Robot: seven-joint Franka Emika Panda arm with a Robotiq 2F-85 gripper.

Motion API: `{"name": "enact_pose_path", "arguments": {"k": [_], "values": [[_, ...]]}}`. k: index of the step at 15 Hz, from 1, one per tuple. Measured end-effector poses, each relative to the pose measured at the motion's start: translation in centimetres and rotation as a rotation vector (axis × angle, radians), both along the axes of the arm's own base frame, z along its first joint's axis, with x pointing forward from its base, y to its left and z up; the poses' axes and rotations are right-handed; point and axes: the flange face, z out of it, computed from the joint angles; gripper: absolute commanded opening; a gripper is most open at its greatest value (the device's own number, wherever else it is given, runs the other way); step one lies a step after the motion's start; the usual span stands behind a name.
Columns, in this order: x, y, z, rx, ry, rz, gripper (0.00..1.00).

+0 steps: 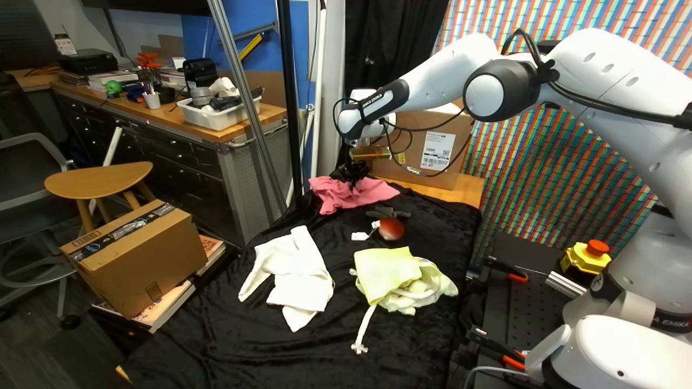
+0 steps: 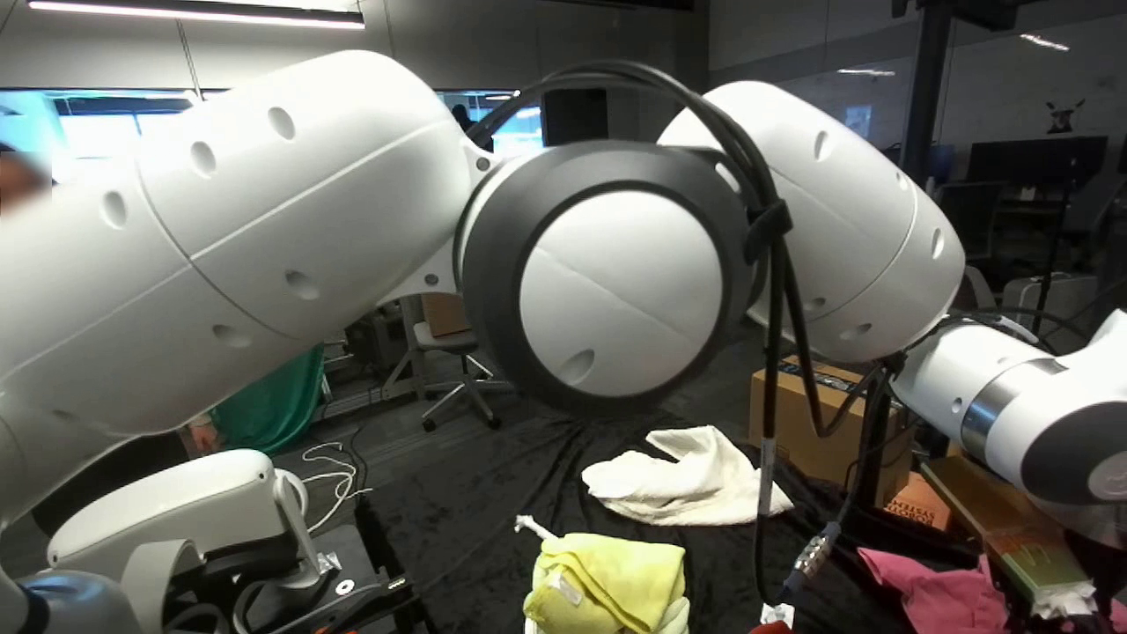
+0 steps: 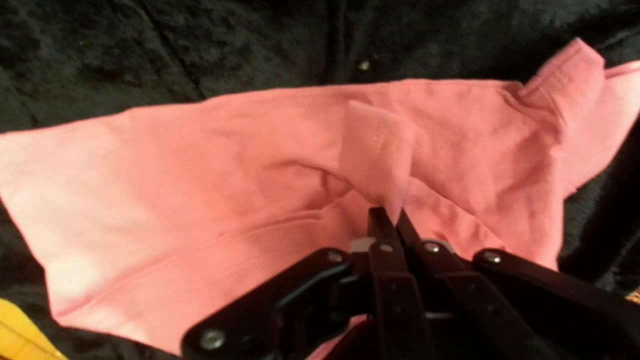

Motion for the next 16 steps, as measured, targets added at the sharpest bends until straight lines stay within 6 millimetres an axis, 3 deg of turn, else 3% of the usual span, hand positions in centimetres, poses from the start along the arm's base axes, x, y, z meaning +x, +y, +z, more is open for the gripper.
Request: {"name": "enact_pose_path", "arguments": {"k": [7, 16], "values": [[-1.1, 3.2, 6.1, -0.026, -0.160, 0.079, 0.02], [-7.2, 7.9, 11.0, -0.031, -0.290, 0.157, 0.04]]}}
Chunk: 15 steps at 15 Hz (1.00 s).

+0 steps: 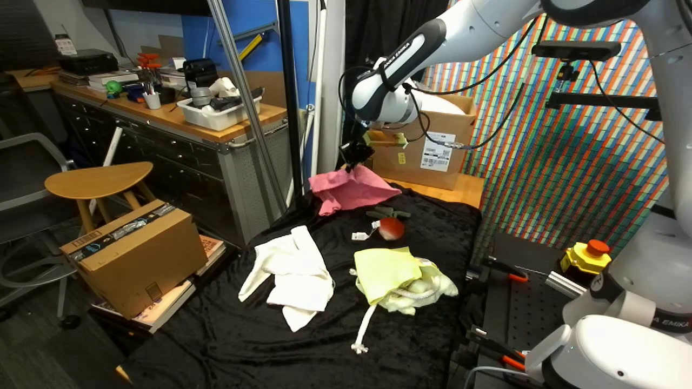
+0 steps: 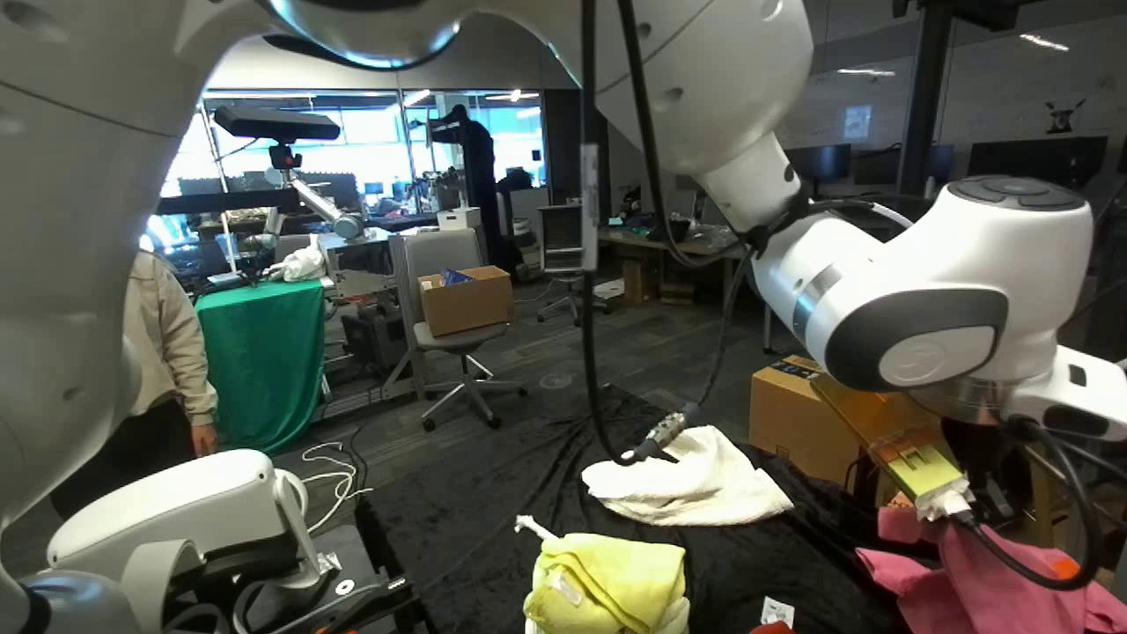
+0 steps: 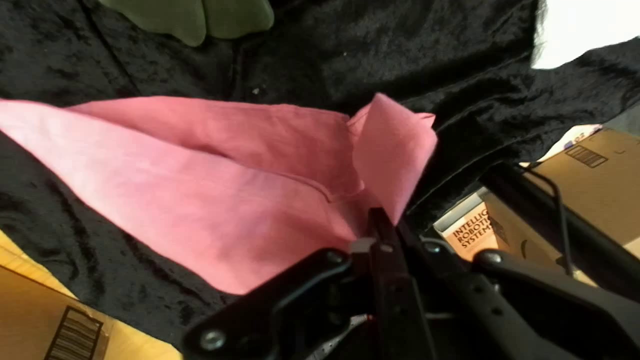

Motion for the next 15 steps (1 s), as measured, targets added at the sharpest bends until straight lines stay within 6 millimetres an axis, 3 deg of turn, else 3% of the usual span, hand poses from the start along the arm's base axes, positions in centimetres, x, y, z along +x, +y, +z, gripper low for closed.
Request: {"name": "enact_pose_path", "arguments": {"k": [11, 15], "values": [[-11.3, 9.6, 11.3, -0.017, -0.093, 0.083, 0.04], [-15.3, 13.0, 14.0, -0.018, -0.124, 0.066, 0.03]]}}
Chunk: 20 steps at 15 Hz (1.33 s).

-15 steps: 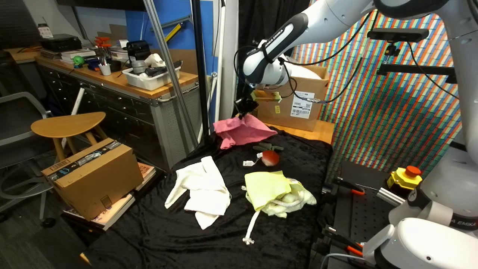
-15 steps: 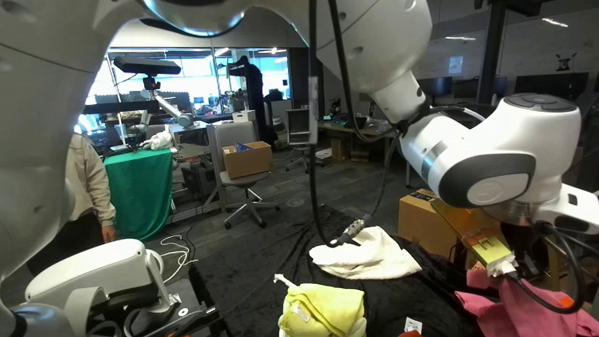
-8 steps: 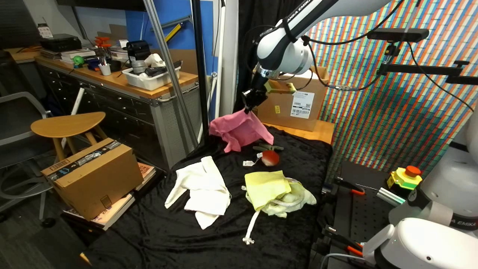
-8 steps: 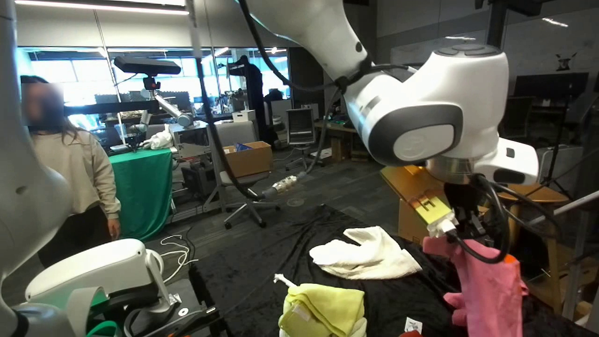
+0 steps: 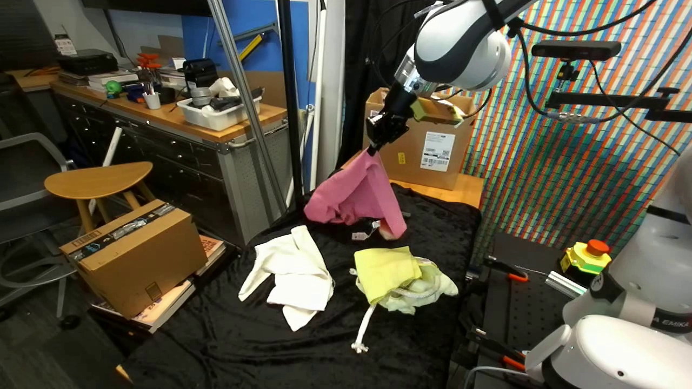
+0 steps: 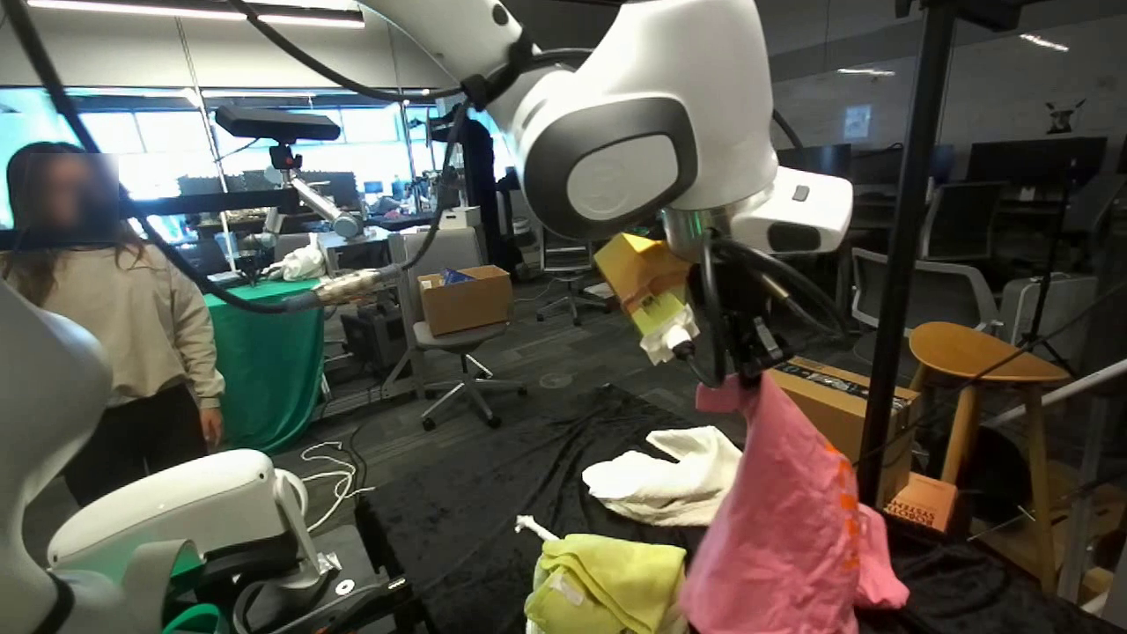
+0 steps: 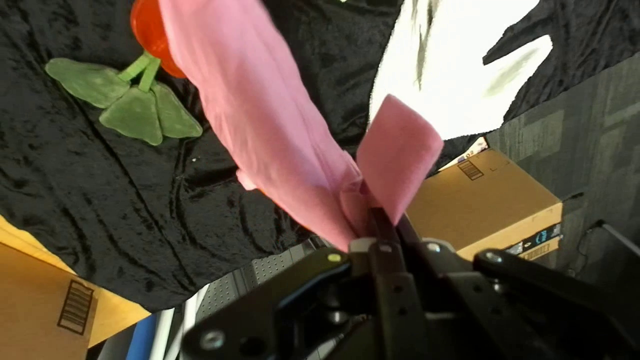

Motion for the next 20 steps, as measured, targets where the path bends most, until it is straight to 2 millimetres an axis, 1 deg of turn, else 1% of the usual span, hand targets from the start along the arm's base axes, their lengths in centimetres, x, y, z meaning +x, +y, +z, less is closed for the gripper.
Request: {"name": "enact_pose_path", "arguments": {"k": [2, 4, 6, 10, 12, 15, 19, 20], "values": [[-1.7, 0.8, 0.9, -0.008, -0.015, -0.011, 0.03], [-3.2, 0.9, 1.7, -0.017, -0.027, -0.023, 0.03], [-4.5, 0.4, 2.4, -0.023, -0.040, -0.037, 0.04], [-6.6, -1.5, 3.7, -0.012, -0.076, -0.084, 0.04], [-7.4, -2.4, 4.5, -0.008, -0.097, -0.102, 0.04], [-8.5, -3.0, 5.7, -0.014, -0.128, -0.108, 0.03], [-9.3, -2.9, 7.4, -0.045, -0.169, -0.086, 0.04], [-9.4, -2.8, 7.7, -0.055, -0.175, -0.078, 0.03]]}}
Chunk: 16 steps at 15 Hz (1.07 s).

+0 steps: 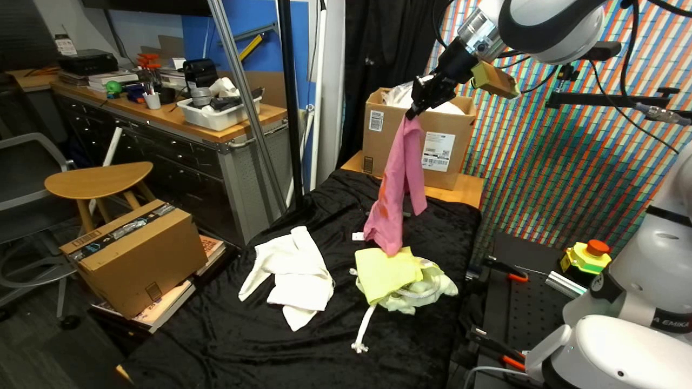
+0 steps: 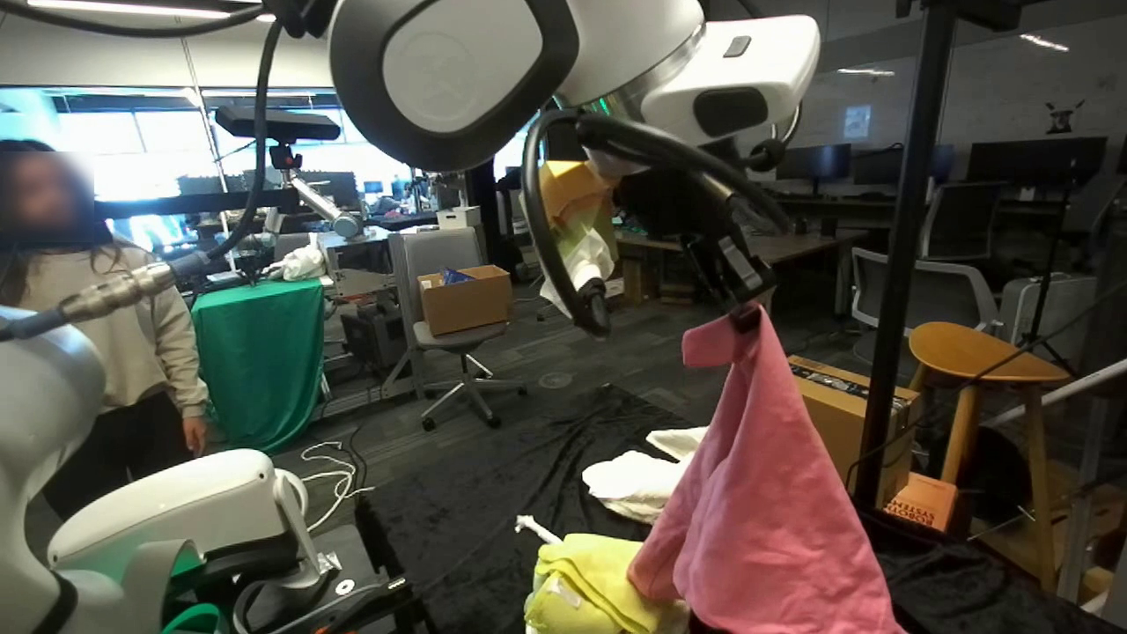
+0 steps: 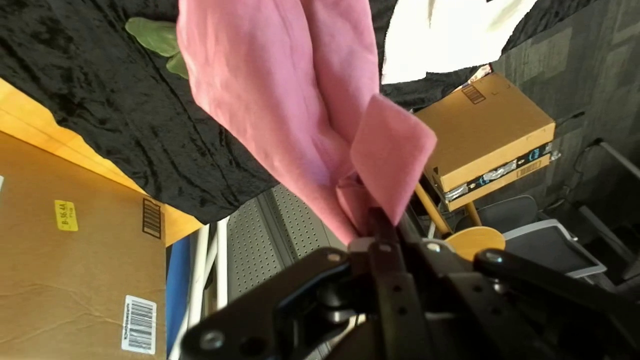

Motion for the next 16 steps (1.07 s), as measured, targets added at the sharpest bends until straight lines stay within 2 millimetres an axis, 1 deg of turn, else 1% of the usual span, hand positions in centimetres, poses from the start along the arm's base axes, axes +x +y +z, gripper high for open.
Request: {"name": "enact_pose_path", "arguments": {"k": [2, 5, 6, 7, 8, 10, 11, 15, 16], "values": [[0.0, 0.2, 0.2, -0.017, -0.002, 0.012, 0.03], [0.3, 0.4, -0.7, -0.031, 0.025, 0.026, 0.04], [0.5, 0.4, -1.2, -0.032, 0.039, 0.029, 0.08], [0.7, 0.3, -1.8, -0.031, 0.054, 0.030, 0.29], [0.9, 0.3, -2.4, -0.029, 0.068, 0.030, 0.33], [1.3, 0.2, -3.5, -0.027, 0.096, 0.031, 0.46], [1.4, 0.2, -3.9, -0.028, 0.110, 0.033, 0.55], [1.7, -0.2, -5.3, -0.026, 0.146, 0.029, 0.84], [1.7, -0.2, -5.5, -0.025, 0.152, 0.027, 0.93]]}}
